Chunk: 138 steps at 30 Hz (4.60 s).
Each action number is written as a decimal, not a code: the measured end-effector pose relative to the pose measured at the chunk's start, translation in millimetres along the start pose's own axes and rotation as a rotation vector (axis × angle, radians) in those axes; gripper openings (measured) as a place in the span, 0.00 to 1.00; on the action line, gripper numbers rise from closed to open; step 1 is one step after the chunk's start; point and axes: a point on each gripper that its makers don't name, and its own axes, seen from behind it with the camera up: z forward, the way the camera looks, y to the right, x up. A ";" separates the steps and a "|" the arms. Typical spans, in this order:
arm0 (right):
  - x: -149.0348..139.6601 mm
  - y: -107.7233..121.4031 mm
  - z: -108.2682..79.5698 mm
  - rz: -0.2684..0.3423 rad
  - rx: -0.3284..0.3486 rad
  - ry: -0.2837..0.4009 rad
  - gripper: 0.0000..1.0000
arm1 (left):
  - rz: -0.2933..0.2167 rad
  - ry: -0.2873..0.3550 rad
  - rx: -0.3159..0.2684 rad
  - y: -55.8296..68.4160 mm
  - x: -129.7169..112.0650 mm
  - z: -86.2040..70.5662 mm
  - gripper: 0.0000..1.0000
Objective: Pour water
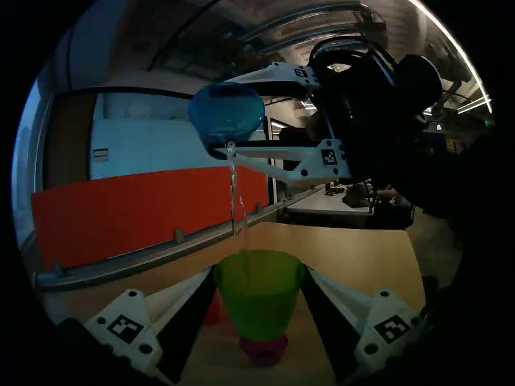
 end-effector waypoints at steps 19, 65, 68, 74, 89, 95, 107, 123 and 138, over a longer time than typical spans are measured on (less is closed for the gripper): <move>1.4 11.3 1.2 -0.095 -0.011 0.001 0.91 | -0.005 0.001 0.005 -6.1 -0.9 2.5 0.89; 8.5 24.8 5.5 -0.316 -0.021 -0.007 0.91 | -0.002 0.013 0.023 -12.0 4.0 4.7 0.89; 9.9 27.2 5.4 -0.332 -0.025 -0.006 0.91 | -0.002 0.016 0.025 -12.6 5.1 4.5 0.89; 12.6 31.2 5.5 -0.358 -0.034 0.000 0.91 | -0.008 0.022 0.027 -14.6 7.2 5.5 0.89; 19.9 38.9 4.4 -0.365 -0.051 0.009 0.91 | -0.009 0.031 0.033 -16.0 11.2 7.0 0.89; 10.5 37.7 3.7 -0.270 -0.047 0.000 0.91 | -0.006 0.035 0.036 -15.9 14.1 5.6 0.89; 11.2 18.4 -2.1 0.175 0.004 0.010 0.91 | -0.003 0.037 0.048 -21.2 15.9 1.7 0.89; 37.5 -0.3 -15.2 0.847 0.060 0.040 0.91 | 0.004 0.047 0.074 -34.4 23.9 -3.6 0.89; 32.8 -15.2 -31.3 1.116 0.064 0.015 0.91 | 0.010 0.039 0.111 -50.2 22.9 -12.5 0.89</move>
